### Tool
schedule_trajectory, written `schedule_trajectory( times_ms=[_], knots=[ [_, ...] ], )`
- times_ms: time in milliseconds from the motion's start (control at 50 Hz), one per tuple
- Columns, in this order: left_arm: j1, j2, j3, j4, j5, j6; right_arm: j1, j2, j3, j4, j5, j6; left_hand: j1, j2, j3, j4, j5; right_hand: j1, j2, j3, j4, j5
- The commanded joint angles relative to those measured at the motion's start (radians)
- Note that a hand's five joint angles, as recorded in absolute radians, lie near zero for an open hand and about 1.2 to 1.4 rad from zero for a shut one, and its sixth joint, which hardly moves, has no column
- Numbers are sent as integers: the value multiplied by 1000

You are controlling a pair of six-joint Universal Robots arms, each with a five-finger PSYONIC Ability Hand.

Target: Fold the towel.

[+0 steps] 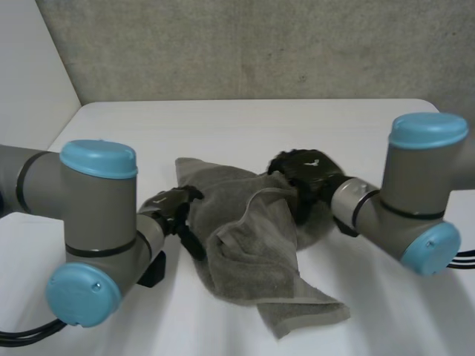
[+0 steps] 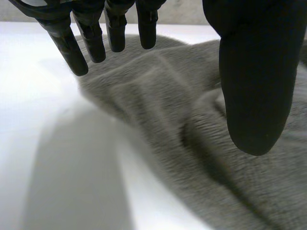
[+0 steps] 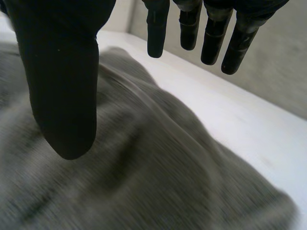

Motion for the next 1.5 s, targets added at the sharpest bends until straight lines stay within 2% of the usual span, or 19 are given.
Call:
schedule_trajectory(
  times_ms=[20,160,280,320,340,380,420,580,620,700,760,780,800,840,900,1080,1180,1400,1500],
  knots=[
    [92,20,-70,5,6,86,131,-18,32,-80,-67,-106,0,11,8,11,8,-128,-89,-62,-79,-86],
    [117,70,-140,30,9,94,205,49,-7,-75,-58,-294,0,11,8,11,8,-116,-76,-49,-67,-74],
    [126,124,-202,87,11,97,230,109,-53,-66,-46,-302,6,17,14,17,14,93,133,160,142,135],
    [131,130,-213,91,11,97,231,136,-77,-65,-29,-302,6,17,14,17,14,519,559,586,569,562],
    [134,138,-220,94,11,97,231,137,-77,-65,-29,-302,6,17,14,17,14,522,562,588,571,564],
    [134,141,-223,94,11,97,230,135,-87,-69,9,-296,6,17,14,17,14,986,1026,1053,1035,1028],
    [134,142,-225,94,11,97,225,124,-87,-75,35,-287,6,17,14,17,14,1092,1132,1159,1141,1134],
    [132,141,-217,96,12,97,210,-5,-64,-115,74,-158,3,14,11,14,11,1093,1133,1160,1142,1135],
    [131,139,-216,96,12,97,150,-76,-30,-126,72,-106,3,14,11,14,11,1093,1133,1160,1142,1135],
    [123,141,-213,97,27,97,113,-107,-11,-128,85,-98,6,17,14,17,14,1093,1133,1160,1142,1135],
    [117,139,-217,97,61,97,85,-115,-8,-125,149,-96,6,17,14,17,14,1093,1133,1160,1142,1135],
    [117,139,-217,97,61,97,47,-121,-4,-118,208,-98,6,17,14,17,14,1093,1133,1160,1142,1135],
    [111,139,-220,100,85,102,47,-121,-4,-118,209,-98,9,20,17,20,17,1093,1133,1160,1142,1135],
    [103,139,-222,105,113,111,-37,-127,15,-112,317,-96,12,23,20,23,20,1093,1133,1160,1142,1135],
    [91,132,-223,117,159,152,-91,-133,50,-115,351,-98,18,29,25,29,26,1093,1133,1160,1142,1135],
    [79,84,-197,224,199,323,-211,-143,165,-152,295,-95,33,43,40,43,41,1093,1133,1160,1142,1135],
    [79,8,-124,278,201,363,-254,-166,220,-192,263,-92,88,99,96,99,96,1093,1133,1160,1142,1135],
    [94,-244,167,257,244,412,-260,-158,246,-206,250,-93,191,202,199,202,199,1093,1133,1160,1142,1135],
    [97,-295,241,231,253,456,-252,-155,254,-209,249,-95,261,272,269,272,269,1093,1133,1160,1142,1135]
  ],
)
